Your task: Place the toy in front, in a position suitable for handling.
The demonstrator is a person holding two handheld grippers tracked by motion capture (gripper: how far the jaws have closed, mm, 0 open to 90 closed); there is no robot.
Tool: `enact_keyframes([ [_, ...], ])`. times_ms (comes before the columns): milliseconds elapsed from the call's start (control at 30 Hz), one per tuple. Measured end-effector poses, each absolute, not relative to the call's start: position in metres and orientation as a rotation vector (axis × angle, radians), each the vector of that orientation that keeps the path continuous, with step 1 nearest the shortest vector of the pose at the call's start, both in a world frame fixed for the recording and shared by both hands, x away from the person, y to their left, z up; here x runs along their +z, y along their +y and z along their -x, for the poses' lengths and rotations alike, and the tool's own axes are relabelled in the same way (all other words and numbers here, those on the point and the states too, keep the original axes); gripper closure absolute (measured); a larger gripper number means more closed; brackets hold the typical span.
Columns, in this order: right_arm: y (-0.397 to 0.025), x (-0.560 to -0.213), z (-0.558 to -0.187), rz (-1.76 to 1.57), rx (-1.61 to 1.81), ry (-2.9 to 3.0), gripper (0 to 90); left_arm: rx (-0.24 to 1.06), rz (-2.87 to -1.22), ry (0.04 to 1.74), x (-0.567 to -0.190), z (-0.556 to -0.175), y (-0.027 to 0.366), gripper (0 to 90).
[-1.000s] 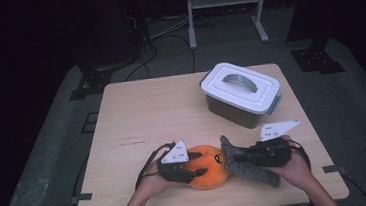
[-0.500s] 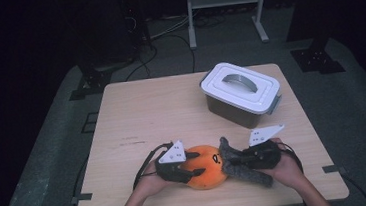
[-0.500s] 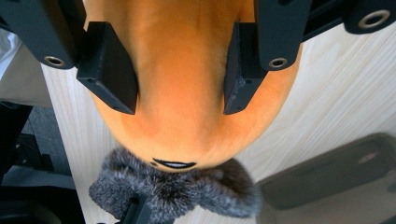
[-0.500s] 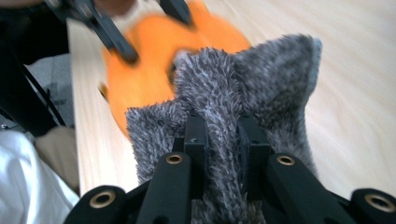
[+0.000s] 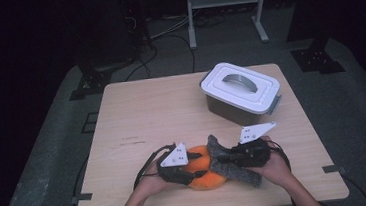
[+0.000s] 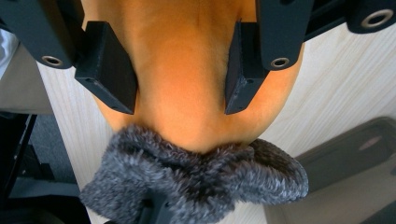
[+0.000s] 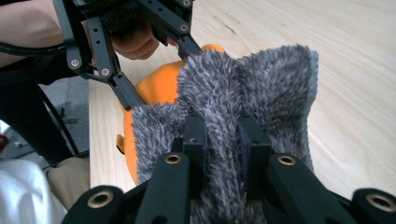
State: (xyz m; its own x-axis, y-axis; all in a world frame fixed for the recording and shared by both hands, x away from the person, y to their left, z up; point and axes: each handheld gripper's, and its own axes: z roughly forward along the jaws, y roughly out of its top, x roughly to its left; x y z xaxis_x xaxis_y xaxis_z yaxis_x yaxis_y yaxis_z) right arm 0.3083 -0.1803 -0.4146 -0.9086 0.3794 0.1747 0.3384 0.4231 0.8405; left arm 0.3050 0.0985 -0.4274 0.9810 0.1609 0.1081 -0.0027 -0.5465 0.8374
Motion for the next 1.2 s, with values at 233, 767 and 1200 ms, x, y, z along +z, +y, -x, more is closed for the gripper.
enact_keyframes([
  [233,-0.201,-0.424,-0.31,-0.721,1.438,2.639,75.5,0.208,-2.148,0.104,-0.427,-0.306,0.099,45.0],
  [767,-0.2,-0.424,-0.31,-0.729,1.439,2.62,75.3,0.218,-2.161,0.077,-0.427,-0.305,0.101,45.8],
  [1200,-0.185,-0.422,-0.301,-0.654,1.435,2.609,75.1,0.245,-2.147,0.121,-0.414,-0.307,0.108,34.3],
])
